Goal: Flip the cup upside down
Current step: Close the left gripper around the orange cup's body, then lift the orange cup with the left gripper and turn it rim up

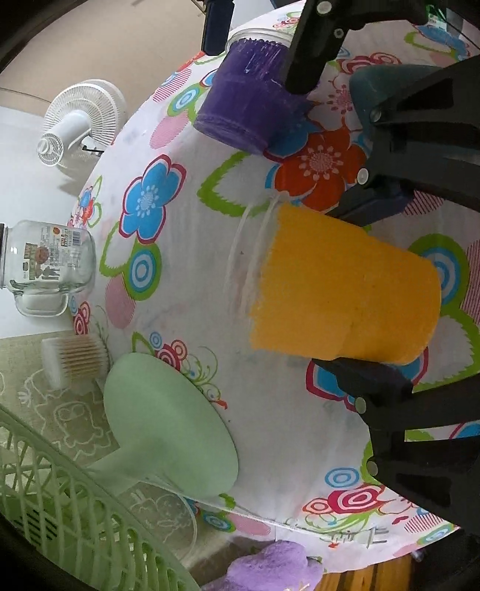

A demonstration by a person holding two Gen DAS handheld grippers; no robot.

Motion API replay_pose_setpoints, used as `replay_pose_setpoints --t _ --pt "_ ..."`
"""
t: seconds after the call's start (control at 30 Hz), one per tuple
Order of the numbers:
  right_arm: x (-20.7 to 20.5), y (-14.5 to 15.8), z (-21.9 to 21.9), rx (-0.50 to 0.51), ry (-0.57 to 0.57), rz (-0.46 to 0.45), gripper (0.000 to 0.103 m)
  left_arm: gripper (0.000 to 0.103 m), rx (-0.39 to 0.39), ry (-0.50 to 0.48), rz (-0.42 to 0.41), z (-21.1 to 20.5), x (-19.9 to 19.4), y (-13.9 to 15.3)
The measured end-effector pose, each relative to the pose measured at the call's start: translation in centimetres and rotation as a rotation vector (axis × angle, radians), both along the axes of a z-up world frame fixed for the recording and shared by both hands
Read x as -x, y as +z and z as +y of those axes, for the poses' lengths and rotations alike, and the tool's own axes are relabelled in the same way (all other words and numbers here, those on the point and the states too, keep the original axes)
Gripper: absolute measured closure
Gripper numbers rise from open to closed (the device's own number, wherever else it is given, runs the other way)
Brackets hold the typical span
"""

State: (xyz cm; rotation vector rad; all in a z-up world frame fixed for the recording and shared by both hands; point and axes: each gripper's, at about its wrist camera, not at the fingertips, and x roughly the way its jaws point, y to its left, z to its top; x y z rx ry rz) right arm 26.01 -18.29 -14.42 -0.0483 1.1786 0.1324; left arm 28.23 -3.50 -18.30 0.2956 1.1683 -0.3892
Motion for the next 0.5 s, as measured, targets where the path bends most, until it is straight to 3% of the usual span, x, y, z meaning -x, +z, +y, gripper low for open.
replay_pose_setpoints --t 0.5 --pt "1.1 1.9 0.8 -0.036 0.026 -0.021 0.002 0.039 -0.001 0.183 -0.024 1.2 2.7 3.3"
